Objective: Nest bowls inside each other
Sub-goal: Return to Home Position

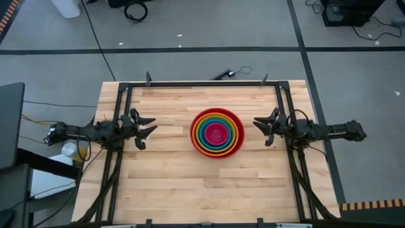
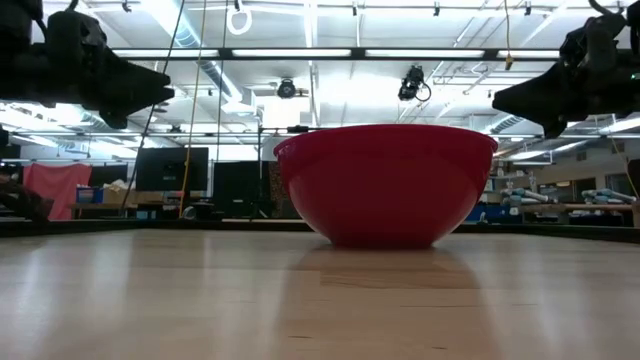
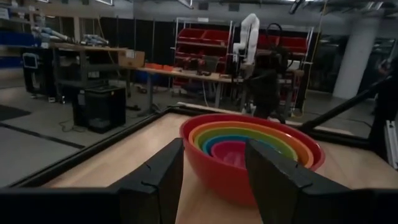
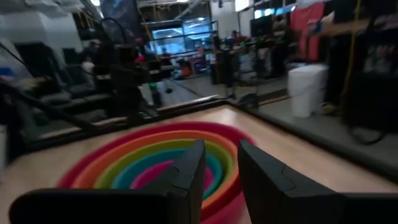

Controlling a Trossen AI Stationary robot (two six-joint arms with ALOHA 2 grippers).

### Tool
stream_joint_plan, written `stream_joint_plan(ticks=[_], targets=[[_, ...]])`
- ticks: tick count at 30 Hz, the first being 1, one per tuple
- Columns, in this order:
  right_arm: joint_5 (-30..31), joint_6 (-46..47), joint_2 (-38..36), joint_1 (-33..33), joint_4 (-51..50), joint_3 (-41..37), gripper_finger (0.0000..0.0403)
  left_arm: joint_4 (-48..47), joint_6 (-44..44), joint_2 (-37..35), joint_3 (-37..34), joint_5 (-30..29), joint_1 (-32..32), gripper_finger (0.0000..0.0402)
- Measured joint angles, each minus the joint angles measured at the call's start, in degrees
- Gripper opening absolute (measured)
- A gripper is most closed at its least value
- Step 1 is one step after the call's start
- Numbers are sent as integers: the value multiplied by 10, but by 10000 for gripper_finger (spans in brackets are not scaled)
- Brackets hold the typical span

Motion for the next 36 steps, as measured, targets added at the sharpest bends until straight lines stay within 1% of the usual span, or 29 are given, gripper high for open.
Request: stream_joint_plan(ticks=[4,12,17,21,27,28,36], targets=[[13,-40,0,0,1,0,103,11,-2,0,0,0,-1,171],[13,-11,0,0,1,0,103,-3,19,0,0,2,-1,172],[13,-10,0,0,1,0,103,-6,49,0,0,71,9,171],[12,-10,0,0,1,0,103,-8,64,0,0,106,33,172],[12,-10,0,0,1,0,103,-1,77,0,0,225,74,171],[12,-10,0,0,1,0,103,-3,74,0,0,234,78,172],[12,-10,0,0,1,0,103,-48,63,0,0,234,90,172]])
